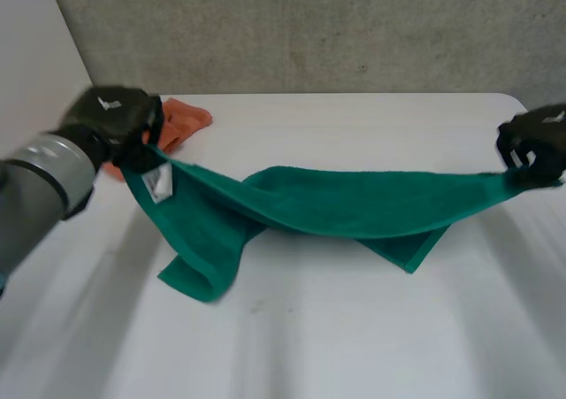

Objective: Fold the laundry.

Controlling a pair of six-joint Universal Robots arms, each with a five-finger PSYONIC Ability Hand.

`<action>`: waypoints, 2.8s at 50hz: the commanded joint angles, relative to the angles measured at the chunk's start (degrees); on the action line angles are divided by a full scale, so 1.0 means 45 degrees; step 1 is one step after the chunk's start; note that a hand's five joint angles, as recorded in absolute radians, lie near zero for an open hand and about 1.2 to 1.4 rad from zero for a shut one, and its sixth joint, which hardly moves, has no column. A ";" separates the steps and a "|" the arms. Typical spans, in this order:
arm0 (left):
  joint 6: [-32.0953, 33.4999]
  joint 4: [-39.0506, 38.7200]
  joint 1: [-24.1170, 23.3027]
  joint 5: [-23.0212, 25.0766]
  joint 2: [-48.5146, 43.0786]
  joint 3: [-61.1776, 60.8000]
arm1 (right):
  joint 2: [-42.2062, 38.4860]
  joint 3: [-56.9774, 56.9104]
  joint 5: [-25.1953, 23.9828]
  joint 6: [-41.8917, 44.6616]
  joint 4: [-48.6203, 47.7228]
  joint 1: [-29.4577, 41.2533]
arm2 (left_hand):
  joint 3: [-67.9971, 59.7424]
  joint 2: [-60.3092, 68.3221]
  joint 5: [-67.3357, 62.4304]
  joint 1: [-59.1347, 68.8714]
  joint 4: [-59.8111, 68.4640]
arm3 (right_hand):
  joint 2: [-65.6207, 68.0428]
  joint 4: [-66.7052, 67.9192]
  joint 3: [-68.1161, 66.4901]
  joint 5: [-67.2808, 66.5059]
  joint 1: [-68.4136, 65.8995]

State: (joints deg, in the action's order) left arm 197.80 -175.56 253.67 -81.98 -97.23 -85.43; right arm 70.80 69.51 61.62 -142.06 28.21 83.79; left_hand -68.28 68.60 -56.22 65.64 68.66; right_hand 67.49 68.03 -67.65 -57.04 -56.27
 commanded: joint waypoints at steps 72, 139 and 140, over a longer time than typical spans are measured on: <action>0.0166 -0.0186 0.0210 -0.0141 -0.5601 0.2871 | 0.0439 0.8105 0.1248 0.0104 -0.5151 0.1205 | -0.2605 0.2534 -0.3063 0.3191 0.2520 | -0.8196 -0.8316 0.8234 0.8097 0.5704; 0.0009 -0.0166 -0.0181 -0.0121 -0.4996 0.2129 | -0.1534 0.3478 0.3045 -0.2474 -0.5860 0.2709 | -0.2605 0.2534 -0.3063 0.3191 0.2520 | -0.7673 -0.7793 0.7710 0.7573 0.5180; 0.0009 -0.0186 -0.0181 -0.0121 -0.4996 0.2109 | -0.1476 0.3556 0.2948 -0.2474 -0.5549 0.2709 | -0.2605 0.2534 -0.3063 0.3191 0.2520 | -0.7598 -0.7718 0.7636 0.7499 0.5106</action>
State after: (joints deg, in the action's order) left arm 197.84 -176.39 252.92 -82.58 -119.78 -75.59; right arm 60.92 84.08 75.67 -153.63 -2.03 96.32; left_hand -68.28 68.61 -56.22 65.64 68.87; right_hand 31.16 31.17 -31.05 -20.98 -27.49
